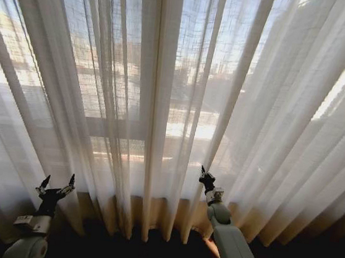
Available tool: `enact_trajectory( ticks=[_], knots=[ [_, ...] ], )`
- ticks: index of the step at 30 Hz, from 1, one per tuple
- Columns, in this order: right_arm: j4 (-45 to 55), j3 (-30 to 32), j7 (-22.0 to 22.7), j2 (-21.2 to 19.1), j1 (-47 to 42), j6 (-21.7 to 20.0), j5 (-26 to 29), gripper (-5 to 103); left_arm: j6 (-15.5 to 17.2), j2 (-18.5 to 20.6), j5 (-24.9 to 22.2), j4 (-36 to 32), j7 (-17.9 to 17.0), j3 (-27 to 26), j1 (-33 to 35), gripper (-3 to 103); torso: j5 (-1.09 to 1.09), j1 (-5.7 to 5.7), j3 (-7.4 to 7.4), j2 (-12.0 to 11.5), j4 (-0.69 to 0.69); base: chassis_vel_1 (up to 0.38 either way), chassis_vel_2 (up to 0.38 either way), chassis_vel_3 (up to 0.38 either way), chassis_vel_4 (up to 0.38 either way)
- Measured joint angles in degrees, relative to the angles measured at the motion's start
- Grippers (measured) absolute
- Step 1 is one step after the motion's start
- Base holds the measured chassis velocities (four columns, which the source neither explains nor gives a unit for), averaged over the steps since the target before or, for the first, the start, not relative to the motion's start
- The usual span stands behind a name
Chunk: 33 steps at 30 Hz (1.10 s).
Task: Open the curtains by pulling them apart, changing their state from closed to fully open.
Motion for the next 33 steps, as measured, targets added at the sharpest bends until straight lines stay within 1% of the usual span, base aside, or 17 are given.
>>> enact_trajectory(
  ticks=[7, 13, 17, 20, 23, 28, 30, 33],
  knots=[
    [-0.49, 0.61, -0.59, -0.34, 0.12, -0.17, 0.49, 0, 0.0, 0.0, 0.0, 0.0, 0.0, 0.0, 0.0, 100, 0.0, 0.0, 0.0, 0.0, 0.01, -0.03, -0.035, 0.035, 0.039],
    [-0.82, 1.16, -1.11, -1.0, 0.57, -0.22, 0.94, 0, 0.0, 0.0, 0.0, 0.0, 0.0, 0.0, 0.0, 100, -0.01, 0.0, 0.0, 0.0, 0.0, -0.134, -0.157, 0.157, 0.134],
    [-1.39, 1.63, -1.42, -1.11, 0.74, -0.13, 0.96, 0, 0.0, 0.0, 0.0, 0.0, 0.0, 0.0, 0.0, 100, 0.02, 0.0, 0.0, 0.0, -0.01, -0.246, -0.216, 0.226, 0.215],
    [-1.73, 1.89, -1.59, -1.23, 0.95, -0.09, 0.98, 0, 0.0, 0.0, 0.0, 0.0, 0.0, 0.0, 0.0, 100, -0.02, 0.0, 0.0, 0.0, 0.0, -0.296, -0.291, 0.287, 0.276],
    [-1.75, 1.89, -1.61, -1.24, 0.98, -0.08, 0.98, 0, 0.0, 0.0, 0.0, 0.0, 0.0, 0.0, 0.0, 100, -0.01, 0.0, 0.0, 0.0, 0.0, -0.289, -0.306, 0.289, 0.292],
    [-1.74, 1.8, -1.72, -1.14, 0.8, -0.02, 0.96, 0, 0.0, 0.0, 0.0, 0.01, 0.0, 0.0, 0.0, 100, -0.02, 0.0, 0.0, 0.0, 0.01, -0.34, -0.329, 0.333, 0.346],
    [-1.85, 1.8, -2.0, -1.16, 0.55, 0.23, 0.88, 0, 0.0, 0.0, 0.0, 0.0, 0.0, 0.0, 0.0, 100, 0.03, 0.0, 0.0, 0.0, 0.0, -0.364, -0.348, 0.343, 0.365],
    [-2.02, 1.9, -2.22, -1.22, 0.41, 0.36, 0.87, 0, 0.0, 0.0, 0.0, 0.0, 0.0, 0.0, 0.0, 100, 0.01, 0.0, 0.0, 0.0, -0.01, -0.373, -0.375, 0.352, 0.377]
  ],
)
